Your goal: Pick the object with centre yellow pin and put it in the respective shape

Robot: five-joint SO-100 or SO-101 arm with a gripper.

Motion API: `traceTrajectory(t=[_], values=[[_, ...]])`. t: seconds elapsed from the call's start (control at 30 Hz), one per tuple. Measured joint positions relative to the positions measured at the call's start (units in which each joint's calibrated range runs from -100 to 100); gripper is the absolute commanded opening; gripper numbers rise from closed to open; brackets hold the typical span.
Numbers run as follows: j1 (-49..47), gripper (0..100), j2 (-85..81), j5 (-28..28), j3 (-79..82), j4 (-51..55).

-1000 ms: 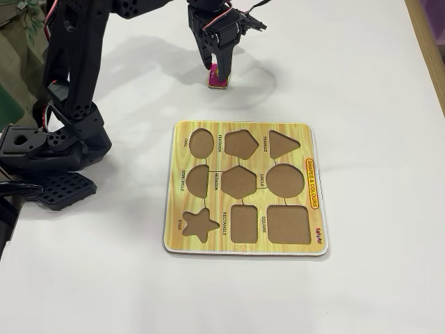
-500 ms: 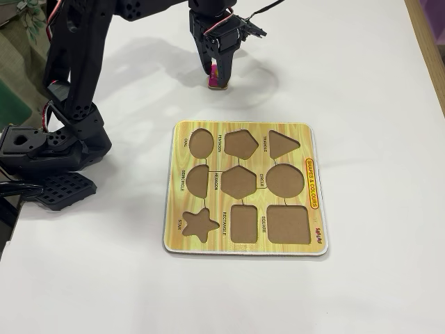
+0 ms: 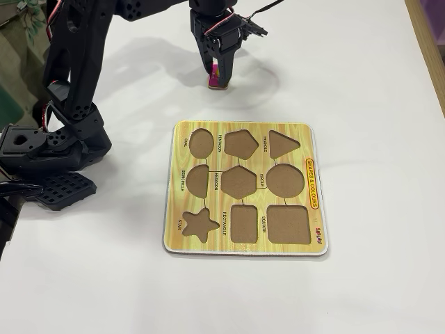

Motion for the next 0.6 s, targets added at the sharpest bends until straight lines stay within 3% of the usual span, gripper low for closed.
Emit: traceTrajectory(t=[0.4,0.6], values=[[0.19,16,0.00,0.00,0.00,-1.63],[0.19,6,0.00,0.00,0.00,-1.63]])
